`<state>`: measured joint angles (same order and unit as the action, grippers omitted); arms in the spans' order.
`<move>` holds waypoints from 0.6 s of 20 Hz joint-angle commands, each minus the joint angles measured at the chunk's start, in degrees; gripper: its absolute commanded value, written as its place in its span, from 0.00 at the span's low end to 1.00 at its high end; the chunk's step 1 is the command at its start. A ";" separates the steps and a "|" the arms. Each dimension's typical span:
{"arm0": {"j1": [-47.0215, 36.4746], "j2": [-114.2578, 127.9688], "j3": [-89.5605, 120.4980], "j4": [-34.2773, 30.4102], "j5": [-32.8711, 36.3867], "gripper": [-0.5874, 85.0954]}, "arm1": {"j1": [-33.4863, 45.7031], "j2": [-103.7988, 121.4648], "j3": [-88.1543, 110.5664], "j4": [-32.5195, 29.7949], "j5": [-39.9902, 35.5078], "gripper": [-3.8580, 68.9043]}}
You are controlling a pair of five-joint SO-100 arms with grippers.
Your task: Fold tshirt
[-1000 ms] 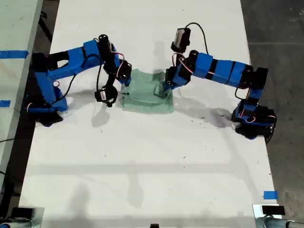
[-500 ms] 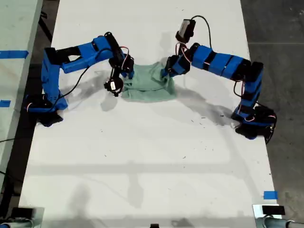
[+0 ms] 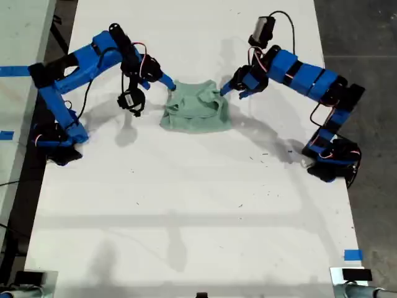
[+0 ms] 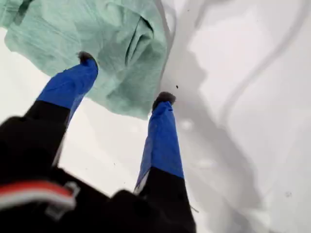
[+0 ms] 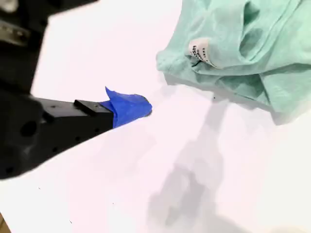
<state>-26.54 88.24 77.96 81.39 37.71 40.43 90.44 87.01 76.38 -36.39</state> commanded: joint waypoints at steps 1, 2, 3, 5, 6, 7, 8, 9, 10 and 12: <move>5.45 21.27 18.46 -4.04 -4.83 0.33 | -0.35 19.69 10.28 0.62 1.76 0.35; 7.21 27.33 26.10 -5.71 -7.12 0.32 | -0.70 25.93 16.08 0.62 2.81 0.33; 8.79 32.61 32.96 -6.77 -10.02 0.29 | -1.41 31.99 21.97 0.62 4.22 0.30; 13.01 40.69 43.95 -8.70 -14.94 0.26 | -4.48 44.47 33.49 -0.35 8.26 0.23; 14.94 43.42 48.60 -9.49 -17.49 0.24 | -7.03 50.36 38.94 -1.41 11.34 0.21; 16.88 45.97 53.61 -11.95 -19.42 0.21 | -9.76 56.51 45.18 -3.52 14.68 0.18; 18.46 48.43 58.97 -14.15 -22.24 0.19 | -12.39 63.02 51.68 -5.89 17.49 0.17; 19.78 50.98 63.81 -15.91 -24.79 0.16 | -14.68 69.35 57.92 -6.68 21.18 0.17; 20.83 54.05 68.55 -17.05 -26.46 0.15 | -16.70 75.50 64.07 -6.94 24.79 0.17; 21.09 61.44 77.70 -18.46 -29.36 0.12 | -20.92 91.41 75.85 -6.15 30.50 0.16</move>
<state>-6.24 143.35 149.85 64.69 11.34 23.20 167.26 154.86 70.93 -10.63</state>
